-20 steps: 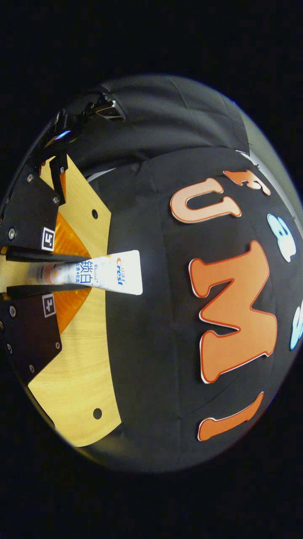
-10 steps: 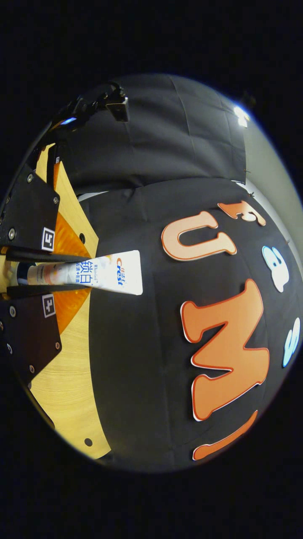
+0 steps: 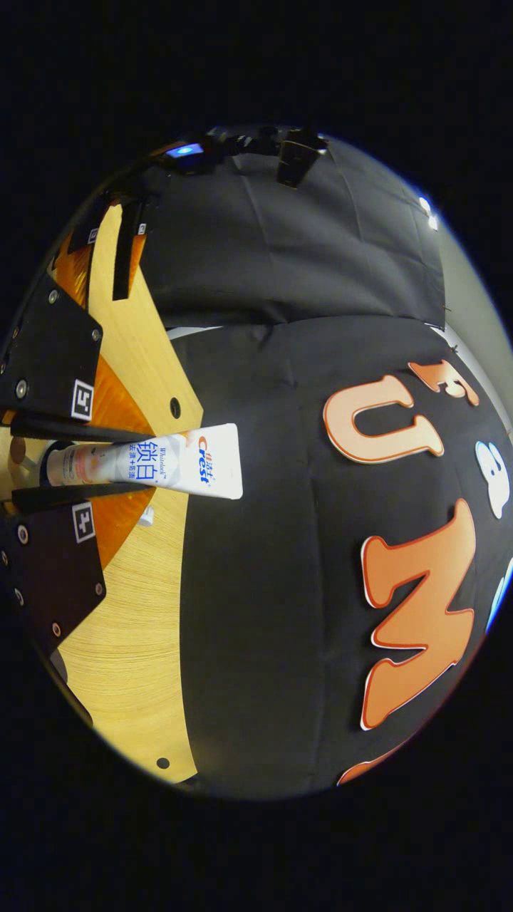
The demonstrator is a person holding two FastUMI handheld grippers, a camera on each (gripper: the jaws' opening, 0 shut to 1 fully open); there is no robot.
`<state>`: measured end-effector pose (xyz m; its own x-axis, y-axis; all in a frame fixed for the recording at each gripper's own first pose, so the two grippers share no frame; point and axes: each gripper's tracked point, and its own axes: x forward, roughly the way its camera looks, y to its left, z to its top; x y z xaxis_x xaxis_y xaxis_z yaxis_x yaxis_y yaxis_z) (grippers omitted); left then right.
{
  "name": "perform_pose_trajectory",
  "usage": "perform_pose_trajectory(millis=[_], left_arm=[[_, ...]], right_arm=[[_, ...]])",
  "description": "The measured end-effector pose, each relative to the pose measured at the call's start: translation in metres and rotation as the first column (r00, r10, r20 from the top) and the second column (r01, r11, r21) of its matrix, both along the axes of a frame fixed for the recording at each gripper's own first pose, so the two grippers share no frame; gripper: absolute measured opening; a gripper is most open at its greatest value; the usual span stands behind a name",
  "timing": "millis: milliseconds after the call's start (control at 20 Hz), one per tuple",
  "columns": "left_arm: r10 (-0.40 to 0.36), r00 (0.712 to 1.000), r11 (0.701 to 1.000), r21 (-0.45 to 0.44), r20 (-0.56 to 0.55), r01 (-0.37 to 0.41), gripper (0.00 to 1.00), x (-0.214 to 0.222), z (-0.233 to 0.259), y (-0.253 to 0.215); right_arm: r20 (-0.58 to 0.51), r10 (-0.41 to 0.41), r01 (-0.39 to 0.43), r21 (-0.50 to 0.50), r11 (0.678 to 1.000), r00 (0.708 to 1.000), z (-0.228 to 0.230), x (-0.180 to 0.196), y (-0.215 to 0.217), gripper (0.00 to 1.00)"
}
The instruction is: Put the toothbrush and toothpaste on the desktop into the cup, then pick up the cup and place it on the coaster on the desktop.
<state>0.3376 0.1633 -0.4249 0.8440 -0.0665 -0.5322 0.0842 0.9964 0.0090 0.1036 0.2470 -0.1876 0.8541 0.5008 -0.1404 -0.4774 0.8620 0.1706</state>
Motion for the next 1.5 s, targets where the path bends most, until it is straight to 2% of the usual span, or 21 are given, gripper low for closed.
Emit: perform_pose_trajectory(millis=[200,350,400,450,600,650,700,750,1050,1200,1250,1300,1400,1500], left_arm=[[-0.002,1.0,1.0,0.002,-0.01,0.002,0.98,-0.003,-0.003,0.001],[-0.001,1.0,1.0,0.0,-0.019,0.001,0.98,-0.004,-0.005,0.001],[-0.002,1.0,1.0,0.002,-0.018,0.002,0.98,-0.004,-0.006,0.002],[0.001,1.0,1.0,0.004,-0.018,-0.001,0.98,-0.004,-0.005,0.004],[0.017,0.999,1.0,-0.01,-0.029,-0.017,0.98,-0.007,-0.009,0.004],[0.02,0.999,1.0,-0.015,-0.032,-0.02,0.98,-0.007,-0.01,0.004],[0.021,0.999,1.0,-0.017,-0.033,-0.022,0.98,-0.007,-0.011,0.004],[0.023,0.999,1.0,-0.018,-0.033,-0.024,0.98,-0.007,-0.011,0.005],[0.02,0.999,0.999,-0.028,-0.039,-0.021,0.98,-0.008,-0.011,0.003],[0.014,0.999,1.0,-0.021,-0.04,-0.015,0.98,-0.009,-0.007,0.006],[0.01,0.999,1.0,-0.024,-0.043,-0.011,0.98,-0.009,-0.005,0.006],[0.006,0.999,1.0,-0.027,-0.044,-0.007,0.97,-0.01,-0.003,0.007],[0.004,0.999,1.0,-0.03,-0.044,-0.005,0.97,-0.008,-0.004,0.006],[0.006,0.999,0.999,-0.035,-0.048,-0.008,0.97,-0.008,-0.007,0.006]], right_arm=[[-0.008,0.0,-0.001,-0.06,0.998,1.0,-0.018,0.001,0.003,0.29],[-0.024,0.004,-0.005,-0.062,0.998,1.0,-0.024,0.002,0.006,0.31],[-0.034,0.001,-0.003,-0.071,0.997,0.999,-0.027,0.003,0.006,0.27],[-0.043,0.002,-0.006,-0.078,0.997,0.999,-0.03,0.001,0.007,0.32],[-0.069,0.008,-0.016,-0.116,0.993,0.998,-0.036,-0.007,0.005,0.34],[-0.074,0.012,-0.022,-0.134,0.991,0.997,-0.038,-0.01,0.002,0.3],[-0.071,0.011,-0.021,-0.139,0.99,0.997,-0.036,-0.009,0.002,0.36],[-0.078,0.01,-0.021,-0.139,0.99,0.997,-0.036,-0.009,0.003,0.36],[-0.145,-0.018,-0.005,-0.161,0.987,0.989,-0.043,-0.022,-0.019,0.38],[-0.197,-0.048,0.015,-0.167,0.986,0.979,-0.046,-0.018,-0.026,0.41],[-0.219,-0.064,0.025,-0.174,0.984,0.974,-0.049,-0.018,-0.031,0.39],[-0.238,-0.073,0.03,-0.18,0.983,0.969,-0.05,-0.021,-0.036,0.45],[-0.258,-0.075,0.031,-0.17,0.985,0.963,-0.045,-0.027,-0.043,0.51],[-0.261,-0.077,0.038,-0.154,0.987,0.962,-0.036,-0.035,-0.055,0.62]])
